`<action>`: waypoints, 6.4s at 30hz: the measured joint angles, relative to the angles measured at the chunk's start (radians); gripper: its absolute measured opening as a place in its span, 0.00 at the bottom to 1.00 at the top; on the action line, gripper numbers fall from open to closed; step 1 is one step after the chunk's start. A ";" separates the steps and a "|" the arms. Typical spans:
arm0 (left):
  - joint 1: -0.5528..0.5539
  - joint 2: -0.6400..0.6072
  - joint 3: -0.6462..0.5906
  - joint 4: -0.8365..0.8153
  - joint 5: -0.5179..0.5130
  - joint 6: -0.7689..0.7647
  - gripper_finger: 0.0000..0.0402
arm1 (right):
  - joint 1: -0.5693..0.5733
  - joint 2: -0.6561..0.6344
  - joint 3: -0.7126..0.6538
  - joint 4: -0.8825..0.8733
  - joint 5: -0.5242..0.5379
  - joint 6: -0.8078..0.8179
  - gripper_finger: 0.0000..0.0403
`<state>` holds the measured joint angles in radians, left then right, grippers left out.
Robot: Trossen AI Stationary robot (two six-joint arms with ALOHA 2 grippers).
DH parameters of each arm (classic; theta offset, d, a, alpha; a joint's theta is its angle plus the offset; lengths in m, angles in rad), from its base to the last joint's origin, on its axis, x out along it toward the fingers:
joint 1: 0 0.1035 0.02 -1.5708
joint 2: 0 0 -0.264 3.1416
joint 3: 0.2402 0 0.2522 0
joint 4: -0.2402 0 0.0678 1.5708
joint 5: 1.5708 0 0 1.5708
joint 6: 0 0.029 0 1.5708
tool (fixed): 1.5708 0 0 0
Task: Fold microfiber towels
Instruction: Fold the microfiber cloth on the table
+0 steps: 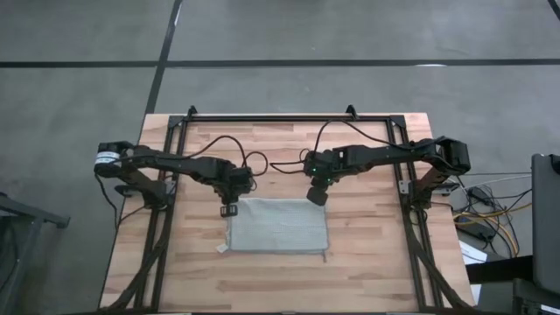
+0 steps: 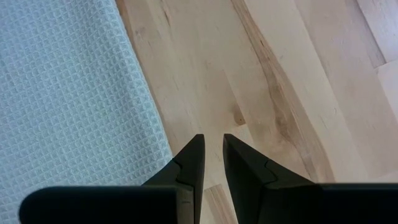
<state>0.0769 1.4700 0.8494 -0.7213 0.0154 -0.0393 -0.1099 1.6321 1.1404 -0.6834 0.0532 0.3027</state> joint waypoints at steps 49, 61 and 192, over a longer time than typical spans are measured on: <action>0.000 0.000 -0.002 0.004 0.009 -0.139 0.13 | 0.000 0.001 0.000 -0.017 0.002 -0.053 0.14; -0.002 -0.001 -0.003 -0.005 0.002 -0.028 0.13 | 0.000 0.000 0.000 -0.100 0.138 -0.014 0.09; 0.000 0.000 -0.003 0.086 -0.013 0.090 0.45 | 0.000 -0.382 -0.193 0.193 0.104 -0.098 0.09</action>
<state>0.0765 1.4700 0.8459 -0.6357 0.0021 0.0509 -0.1097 1.2503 0.9478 -0.4908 0.1574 0.2052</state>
